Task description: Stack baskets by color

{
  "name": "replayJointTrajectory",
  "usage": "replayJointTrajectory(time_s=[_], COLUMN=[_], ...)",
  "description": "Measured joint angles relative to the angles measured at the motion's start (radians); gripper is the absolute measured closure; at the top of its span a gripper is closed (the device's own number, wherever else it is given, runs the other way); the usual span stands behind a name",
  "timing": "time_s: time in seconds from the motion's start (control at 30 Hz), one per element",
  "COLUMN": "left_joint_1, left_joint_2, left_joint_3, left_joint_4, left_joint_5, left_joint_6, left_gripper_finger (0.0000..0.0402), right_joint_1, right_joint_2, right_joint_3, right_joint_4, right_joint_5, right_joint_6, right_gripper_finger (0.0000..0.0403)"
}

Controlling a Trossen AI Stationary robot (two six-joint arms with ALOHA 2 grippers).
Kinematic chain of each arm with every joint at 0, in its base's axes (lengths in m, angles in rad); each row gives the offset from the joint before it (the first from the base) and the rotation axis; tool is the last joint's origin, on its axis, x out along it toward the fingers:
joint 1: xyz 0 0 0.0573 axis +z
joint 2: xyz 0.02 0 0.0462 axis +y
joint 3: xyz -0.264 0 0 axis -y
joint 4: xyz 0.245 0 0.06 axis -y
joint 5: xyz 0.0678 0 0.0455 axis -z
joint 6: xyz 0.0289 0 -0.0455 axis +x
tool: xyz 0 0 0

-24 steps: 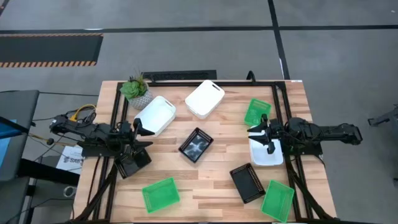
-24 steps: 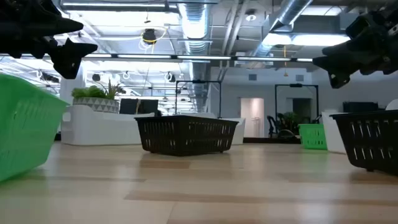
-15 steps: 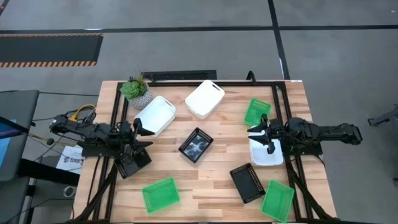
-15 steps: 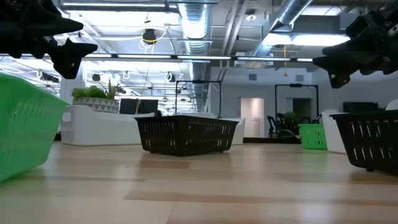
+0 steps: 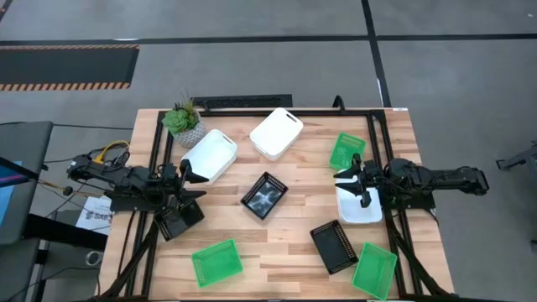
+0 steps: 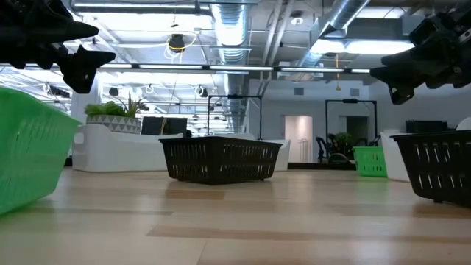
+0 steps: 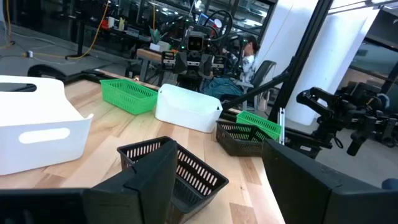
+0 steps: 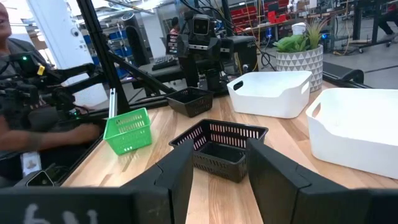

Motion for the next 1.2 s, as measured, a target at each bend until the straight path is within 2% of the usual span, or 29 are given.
replayJointTrajectory(time_s=[0.93, 1.2], left_joint_1=[0.000, 0.000], left_joint_2=[0.000, 0.000], left_joint_3=[0.000, 0.000], left_joint_4=[0.000, 0.002], left_joint_5=[0.000, -0.027], left_joint_6=[0.000, -0.033], left_gripper_finger=[0.0178, 0.0178], right_joint_1=[0.000, 0.000], right_joint_2=[0.000, 0.000], right_joint_3=[0.000, 0.000], right_joint_4=[0.000, 0.000], right_joint_5=[0.000, 0.000], right_joint_6=[0.000, 0.000], right_gripper_finger=[0.0232, 0.0233])
